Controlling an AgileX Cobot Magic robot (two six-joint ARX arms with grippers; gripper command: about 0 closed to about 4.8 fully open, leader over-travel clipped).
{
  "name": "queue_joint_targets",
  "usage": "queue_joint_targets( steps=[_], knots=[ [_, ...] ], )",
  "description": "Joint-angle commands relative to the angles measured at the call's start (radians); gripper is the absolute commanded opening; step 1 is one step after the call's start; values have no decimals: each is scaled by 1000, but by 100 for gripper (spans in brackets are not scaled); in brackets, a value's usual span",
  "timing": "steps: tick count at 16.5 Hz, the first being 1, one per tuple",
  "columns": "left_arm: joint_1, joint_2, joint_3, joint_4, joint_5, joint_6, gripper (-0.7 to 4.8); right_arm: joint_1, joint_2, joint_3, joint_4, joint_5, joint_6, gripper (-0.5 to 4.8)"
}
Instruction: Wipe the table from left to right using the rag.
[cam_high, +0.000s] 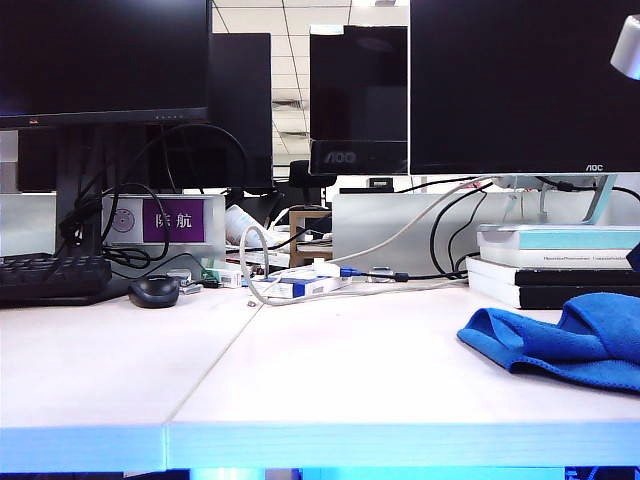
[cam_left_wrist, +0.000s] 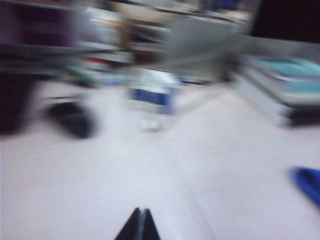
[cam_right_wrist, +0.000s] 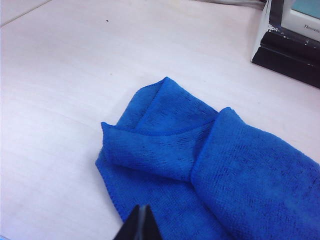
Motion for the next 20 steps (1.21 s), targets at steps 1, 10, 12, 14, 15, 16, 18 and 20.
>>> queue_joint_targets(
  steps=[1, 10, 12, 14, 15, 16, 18, 20],
  knots=[
    [127, -147, -55, -124, 1, -3, -5, 1, -1, 4, 11, 6, 5, -1],
    [278, -387, -254, -190, 69, 13, -5, 1, -1, 4, 11, 6, 5, -1],
    [319, -438, -254, -222, 71, 79, -5, 1, -1, 4, 11, 6, 5, -1],
    [322, -435, -254, -229, 70, 164, -5, 1, -2, 4, 10, 6, 5, -1],
    [322, -435, -254, -229, 60, 190, -5, 1, -2, 4, 11, 6, 5, -1],
    [322, -435, -254, -231, 30, 190, -5, 1, -3, 4, 11, 6, 5, -1],
    [322, -435, -254, -238, -35, 190, -5, 1, -3, 4, 11, 6, 5, -1],
    [322, -435, -253, -241, -43, 188, -4, 1, -3, 4, 11, 6, 5, -1]
  ],
)
